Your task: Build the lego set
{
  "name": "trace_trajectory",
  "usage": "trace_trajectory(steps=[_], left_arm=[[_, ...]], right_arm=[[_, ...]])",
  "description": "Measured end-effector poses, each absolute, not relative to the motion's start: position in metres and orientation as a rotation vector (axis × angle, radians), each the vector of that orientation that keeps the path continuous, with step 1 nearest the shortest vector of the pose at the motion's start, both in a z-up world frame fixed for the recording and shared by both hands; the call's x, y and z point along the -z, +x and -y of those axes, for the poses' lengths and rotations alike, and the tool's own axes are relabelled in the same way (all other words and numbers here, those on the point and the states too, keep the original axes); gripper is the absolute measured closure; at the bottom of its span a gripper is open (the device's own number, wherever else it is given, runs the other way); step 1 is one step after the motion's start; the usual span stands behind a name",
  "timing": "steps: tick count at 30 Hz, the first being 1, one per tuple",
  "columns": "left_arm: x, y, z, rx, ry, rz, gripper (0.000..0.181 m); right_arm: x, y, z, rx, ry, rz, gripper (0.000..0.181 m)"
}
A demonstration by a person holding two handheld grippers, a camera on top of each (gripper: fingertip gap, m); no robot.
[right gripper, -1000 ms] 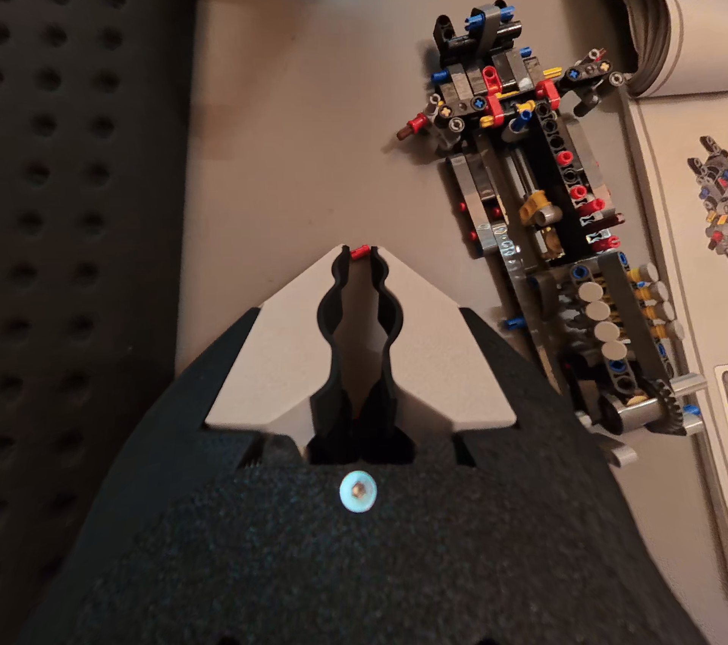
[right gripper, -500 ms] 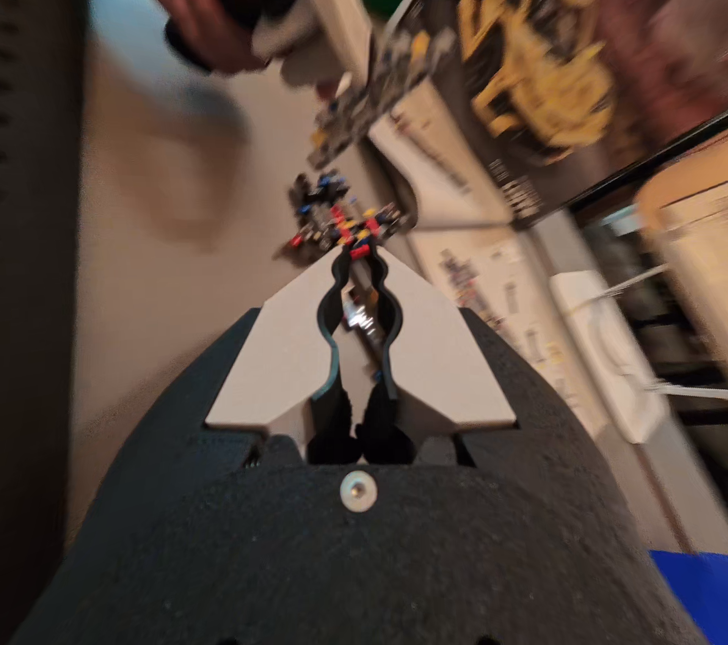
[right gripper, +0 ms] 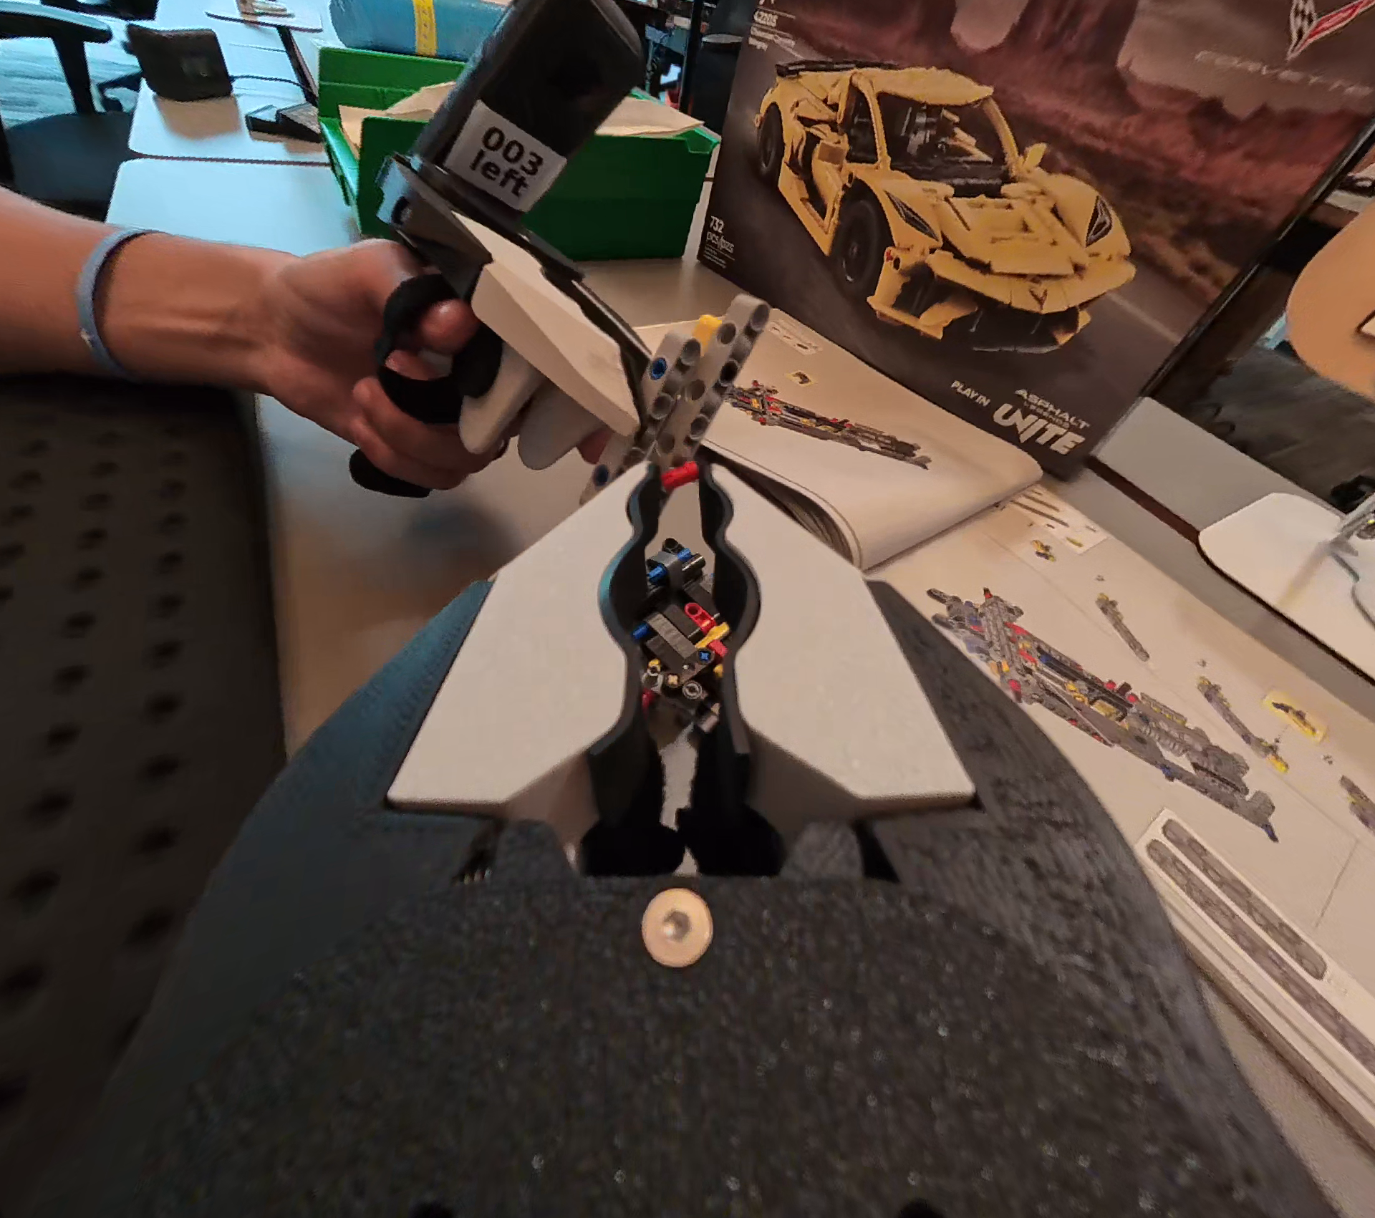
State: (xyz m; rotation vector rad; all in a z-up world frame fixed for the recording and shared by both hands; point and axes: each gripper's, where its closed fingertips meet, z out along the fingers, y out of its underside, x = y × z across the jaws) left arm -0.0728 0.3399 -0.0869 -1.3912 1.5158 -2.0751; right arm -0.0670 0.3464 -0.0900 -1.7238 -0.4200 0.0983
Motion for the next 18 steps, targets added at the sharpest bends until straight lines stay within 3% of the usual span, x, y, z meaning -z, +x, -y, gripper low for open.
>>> trace_trajectory(steps=[14,18], left_arm=[[0.075,-0.085,-0.324,2.187,-1.239,-1.594,0.167],[0.076,-0.080,-0.332,2.130,-1.269,-1.565,0.167]], right_arm=[[0.082,-0.087,-0.329,-0.916,-1.665,0.225,0.172],[0.086,-0.079,-0.333,-0.858,-1.681,0.225,0.172]])
